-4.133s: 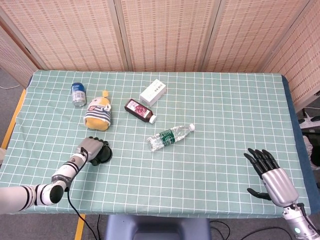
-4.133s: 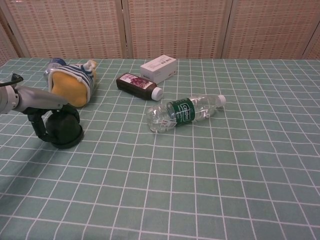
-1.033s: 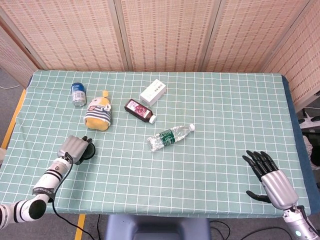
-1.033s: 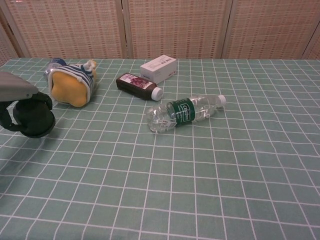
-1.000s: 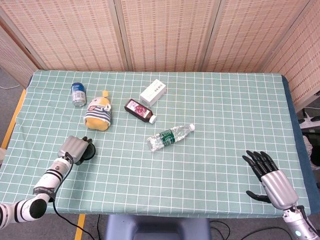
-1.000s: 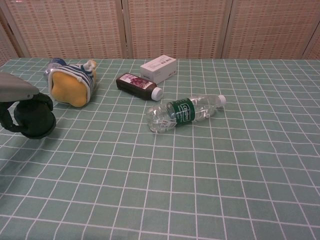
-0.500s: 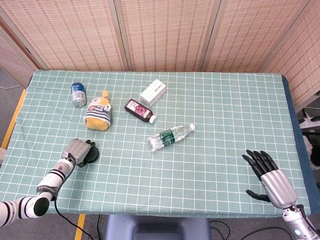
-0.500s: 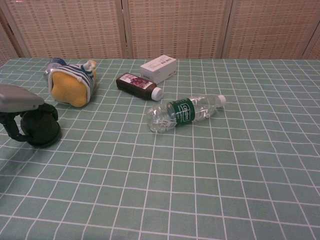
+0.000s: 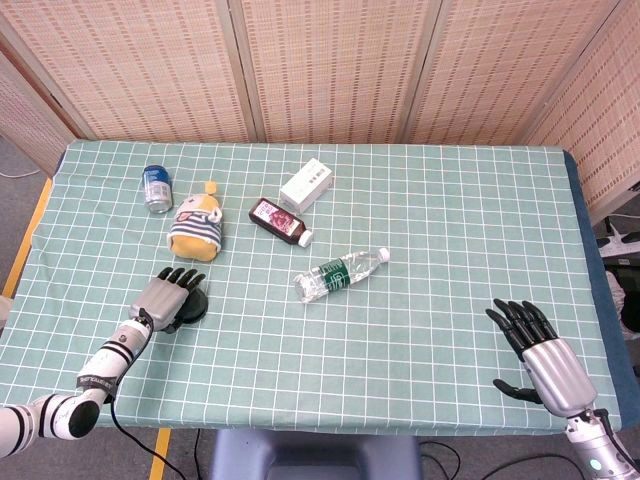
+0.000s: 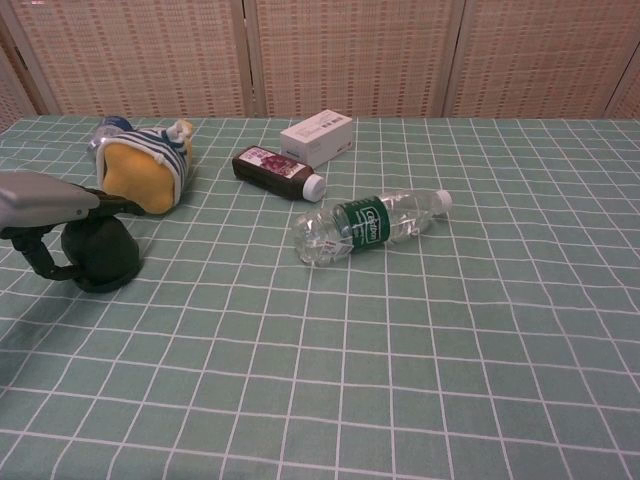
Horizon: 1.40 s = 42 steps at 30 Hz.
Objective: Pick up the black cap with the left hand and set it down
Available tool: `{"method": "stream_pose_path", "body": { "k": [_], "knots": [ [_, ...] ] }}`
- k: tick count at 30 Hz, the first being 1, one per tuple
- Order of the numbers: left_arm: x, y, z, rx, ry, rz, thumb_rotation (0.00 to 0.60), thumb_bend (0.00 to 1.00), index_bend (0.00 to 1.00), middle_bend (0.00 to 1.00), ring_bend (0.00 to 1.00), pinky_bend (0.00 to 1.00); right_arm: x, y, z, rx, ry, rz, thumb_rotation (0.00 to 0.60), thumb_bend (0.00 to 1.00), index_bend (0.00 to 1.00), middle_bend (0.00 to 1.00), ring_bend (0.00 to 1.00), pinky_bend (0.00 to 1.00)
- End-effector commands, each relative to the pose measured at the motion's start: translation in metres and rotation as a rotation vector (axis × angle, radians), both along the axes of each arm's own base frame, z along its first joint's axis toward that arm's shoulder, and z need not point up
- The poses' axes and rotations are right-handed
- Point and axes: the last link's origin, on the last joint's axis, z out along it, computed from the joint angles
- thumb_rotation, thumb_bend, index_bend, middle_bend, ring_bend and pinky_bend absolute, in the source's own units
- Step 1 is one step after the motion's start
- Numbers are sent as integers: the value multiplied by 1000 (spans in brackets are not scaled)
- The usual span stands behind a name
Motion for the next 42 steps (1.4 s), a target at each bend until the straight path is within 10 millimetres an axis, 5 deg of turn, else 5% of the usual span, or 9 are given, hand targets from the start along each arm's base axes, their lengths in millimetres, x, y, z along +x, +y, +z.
{"method": "stream_pose_path", "body": {
  "k": [1, 38, 42],
  "knots": [
    [-1, -1, 1, -4, -13, 0, 600, 406, 0, 0, 0, 84, 0, 0, 0, 0, -1, 0, 600, 0, 0, 0, 0, 0],
    [1, -1, 4, -7, -22, -1, 600, 322, 0, 2, 0, 81, 1, 1, 0, -1, -6, 4, 600, 0, 0, 0, 0, 0],
    [1, 0, 3, 11, -9, -36, 600, 330, 75, 164, 43, 110, 1, 2, 1, -1, -6, 4, 600, 0, 0, 0, 0, 0]
  ]
}}
